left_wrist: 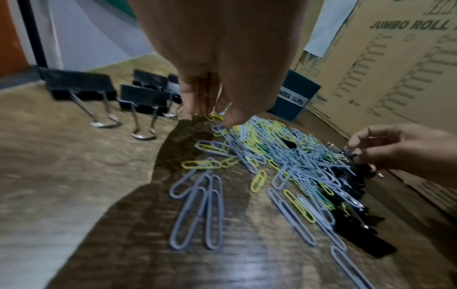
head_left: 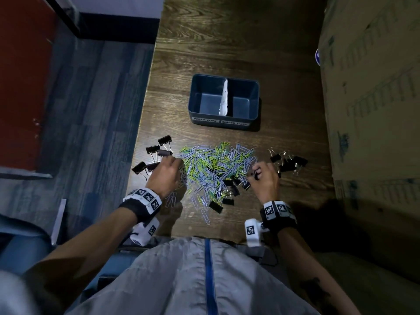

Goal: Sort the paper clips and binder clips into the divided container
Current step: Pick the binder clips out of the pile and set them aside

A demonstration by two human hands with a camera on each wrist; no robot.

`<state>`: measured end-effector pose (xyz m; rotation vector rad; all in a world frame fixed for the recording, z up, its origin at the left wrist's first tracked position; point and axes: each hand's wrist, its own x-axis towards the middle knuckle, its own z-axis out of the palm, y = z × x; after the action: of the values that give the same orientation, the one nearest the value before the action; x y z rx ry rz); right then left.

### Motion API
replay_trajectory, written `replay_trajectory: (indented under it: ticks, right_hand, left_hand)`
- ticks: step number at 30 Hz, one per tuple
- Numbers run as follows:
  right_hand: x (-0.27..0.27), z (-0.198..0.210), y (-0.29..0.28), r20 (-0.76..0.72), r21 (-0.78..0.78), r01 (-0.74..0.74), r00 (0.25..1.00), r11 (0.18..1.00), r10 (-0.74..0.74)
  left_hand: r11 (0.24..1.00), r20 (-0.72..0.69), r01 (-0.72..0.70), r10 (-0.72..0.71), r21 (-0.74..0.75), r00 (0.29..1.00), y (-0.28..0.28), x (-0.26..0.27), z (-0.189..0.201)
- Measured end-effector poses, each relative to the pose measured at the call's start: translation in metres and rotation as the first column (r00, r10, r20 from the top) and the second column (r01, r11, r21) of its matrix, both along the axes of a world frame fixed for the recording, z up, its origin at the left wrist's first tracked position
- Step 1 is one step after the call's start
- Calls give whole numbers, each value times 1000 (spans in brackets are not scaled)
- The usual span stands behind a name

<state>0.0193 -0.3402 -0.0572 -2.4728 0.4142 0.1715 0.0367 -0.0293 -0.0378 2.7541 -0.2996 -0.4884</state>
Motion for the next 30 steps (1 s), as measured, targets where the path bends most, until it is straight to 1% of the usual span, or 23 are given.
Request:
replay_trajectory:
  ticks: [3,5,7,9,11,13,14,16,17,19,20,21,22,24,26,28,29,30]
  right_hand:
    - [-4,4,8,-25,81,19,1000,997,-17]
    - [-3,8,15,-45,201,66,997,977,-58]
    - [-2,11,22,-69,340,112,993,934,-93]
    - [1,14,26,-108,451,147,988,880,-110]
    - [3,21,28,-135,504,157,986,849,-103]
    - [6,26,28,-138,543,157,986,825,-97]
    - [6,28,27,-140,554,158,986,817,-95]
    - [7,30,26,-131,580,161,986,798,-103]
    - [6,30,25,-126,591,163,986,790,-109]
    - [4,30,23,-138,602,171,984,780,-109]
    - [4,31,22,-148,605,178,983,776,-110]
    - [3,30,21,-158,607,188,981,772,-115]
    - [3,30,20,-169,611,202,978,765,-123]
    - [3,29,19,-179,630,235,971,740,-156]
    - [3,28,16,-185,668,273,962,693,-201]
    - [2,30,15,-202,698,298,954,651,-219]
    - [3,31,14,-210,704,301,953,643,-216]
    - [4,33,13,-216,696,300,954,652,-208]
  left_hand:
    - [1000,-69,1,0,13,998,-20,-3,-1]
    - [999,-98,51,-52,-15,994,-30,-2,-3]
    - [992,-109,105,-113,-76,988,-37,-1,-4]
    - [983,-47,162,-167,-86,985,-40,-1,-3]
    - [970,38,234,-232,-64,972,-42,-3,-2]
    - [940,130,335,-324,-68,937,-45,-8,-1]
    - [911,179,405,-388,-72,904,-47,-13,-1]
    - [817,241,576,-552,-36,798,-52,-23,-4]
    - [755,232,656,-635,-15,737,-56,-28,-5]
    - [640,132,769,-763,9,633,-62,-37,-5]
    - [602,63,798,-798,21,600,-66,-40,-3]
    - [582,0,812,-813,37,583,-70,-42,1]
    - [578,-44,814,-813,59,580,-73,-42,4]
    - [598,-113,796,-788,92,605,-78,-43,9]
    - [603,-133,788,-777,124,616,-83,-43,13]
    - [593,-139,794,-782,135,608,-87,-42,18]
    - [585,-150,801,-786,130,599,-89,-41,19]
    - [574,-166,809,-792,124,588,-90,-40,20]
